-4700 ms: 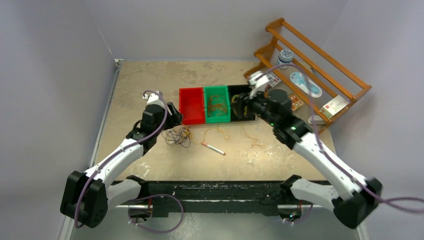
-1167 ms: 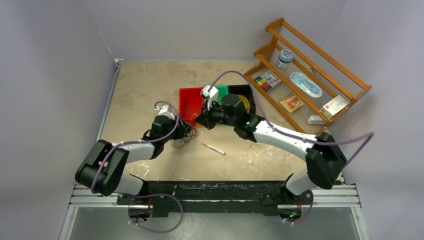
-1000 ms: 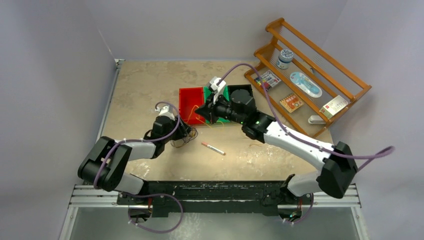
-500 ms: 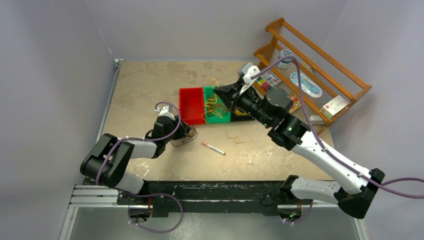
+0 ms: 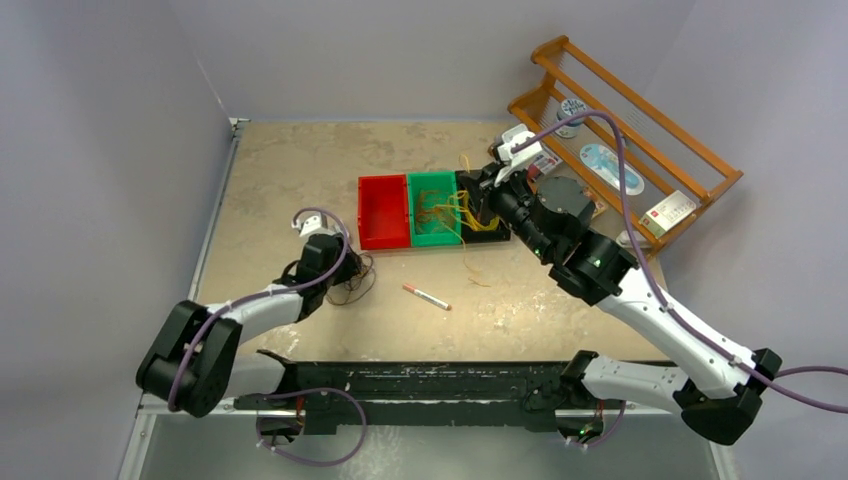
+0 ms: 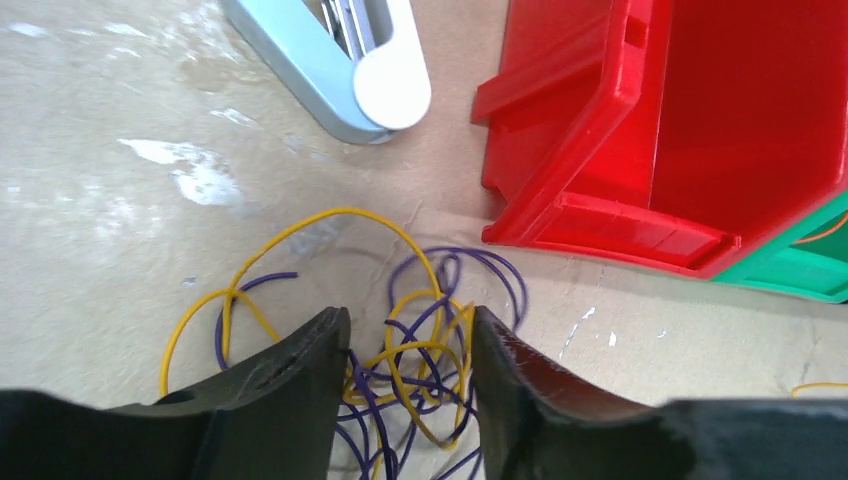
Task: Untangle the cables
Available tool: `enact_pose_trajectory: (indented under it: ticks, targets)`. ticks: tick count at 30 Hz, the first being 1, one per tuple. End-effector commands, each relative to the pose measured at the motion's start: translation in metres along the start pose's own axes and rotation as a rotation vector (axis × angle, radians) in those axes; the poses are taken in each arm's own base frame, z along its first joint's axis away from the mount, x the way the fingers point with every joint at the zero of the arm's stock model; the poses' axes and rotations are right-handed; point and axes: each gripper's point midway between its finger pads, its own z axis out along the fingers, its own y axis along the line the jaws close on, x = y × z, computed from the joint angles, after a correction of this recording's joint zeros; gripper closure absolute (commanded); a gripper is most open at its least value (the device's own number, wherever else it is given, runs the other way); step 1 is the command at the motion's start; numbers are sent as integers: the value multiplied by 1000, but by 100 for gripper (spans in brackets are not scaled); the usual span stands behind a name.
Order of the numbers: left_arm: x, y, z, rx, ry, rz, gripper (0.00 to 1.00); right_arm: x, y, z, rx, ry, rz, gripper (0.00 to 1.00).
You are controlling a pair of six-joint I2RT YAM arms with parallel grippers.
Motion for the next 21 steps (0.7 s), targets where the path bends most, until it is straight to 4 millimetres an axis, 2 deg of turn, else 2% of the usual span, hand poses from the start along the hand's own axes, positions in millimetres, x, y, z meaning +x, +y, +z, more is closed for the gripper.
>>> enact_pose_trajectory:
  ticks: [1, 6, 8, 10, 14, 21]
  targets:
    - [-35, -1, -18, -61, -86, 13, 49, 15, -4, -16, 24, 79, 73, 100]
    - [-68, -9, -36, -81, -164, 35, 39, 10, -4, -41, 11, 93, 137, 100]
    - [-80, -13, -42, -86, -190, 40, 36, 15, 5, -53, -48, 139, 159, 100]
    - [-92, -17, -47, -93, -216, 41, 33, 15, 2, -60, -33, 164, 159, 100]
    - [-105, -22, -51, -96, -251, 38, 31, 13, -2, -75, -24, 190, 164, 100]
    - [-116, -33, -42, -88, -260, 55, 30, -5, -2, -111, -70, 132, 229, 100]
